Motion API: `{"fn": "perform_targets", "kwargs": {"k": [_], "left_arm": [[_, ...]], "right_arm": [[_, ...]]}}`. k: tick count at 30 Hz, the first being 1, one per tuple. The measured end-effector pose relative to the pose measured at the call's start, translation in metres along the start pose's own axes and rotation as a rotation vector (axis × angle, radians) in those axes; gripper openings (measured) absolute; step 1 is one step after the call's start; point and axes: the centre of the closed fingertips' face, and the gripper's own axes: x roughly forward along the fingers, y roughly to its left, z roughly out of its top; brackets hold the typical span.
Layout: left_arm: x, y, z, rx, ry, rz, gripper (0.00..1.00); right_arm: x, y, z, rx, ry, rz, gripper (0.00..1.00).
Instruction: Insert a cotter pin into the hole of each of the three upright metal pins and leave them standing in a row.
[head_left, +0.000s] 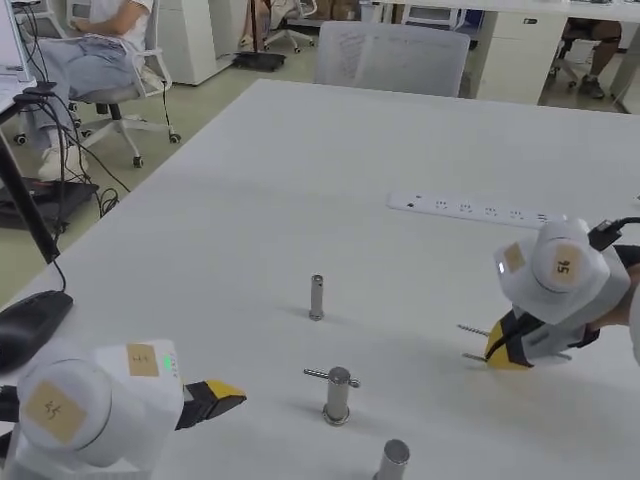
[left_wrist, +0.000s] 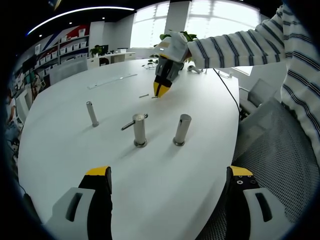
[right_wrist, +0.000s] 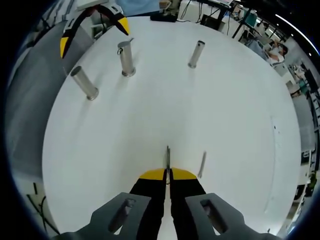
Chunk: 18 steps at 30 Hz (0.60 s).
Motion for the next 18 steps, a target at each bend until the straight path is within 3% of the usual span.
{"fn": "perform_targets", "kwargs": {"k": [11,18], "left_arm": [[0.000,-0.002,0.004,0.001,-0.007,-0.003,0.95],[-0.001,-0.004,0.010,0.000,-0.029,-0.007,0.95]], "right_arm": [[-0.012,0.002,-0.001,-0.001,0.007,-0.004,0.02],[-0.019,0.012,0.000,-0.009,0.012,0.004,0.02]]}}
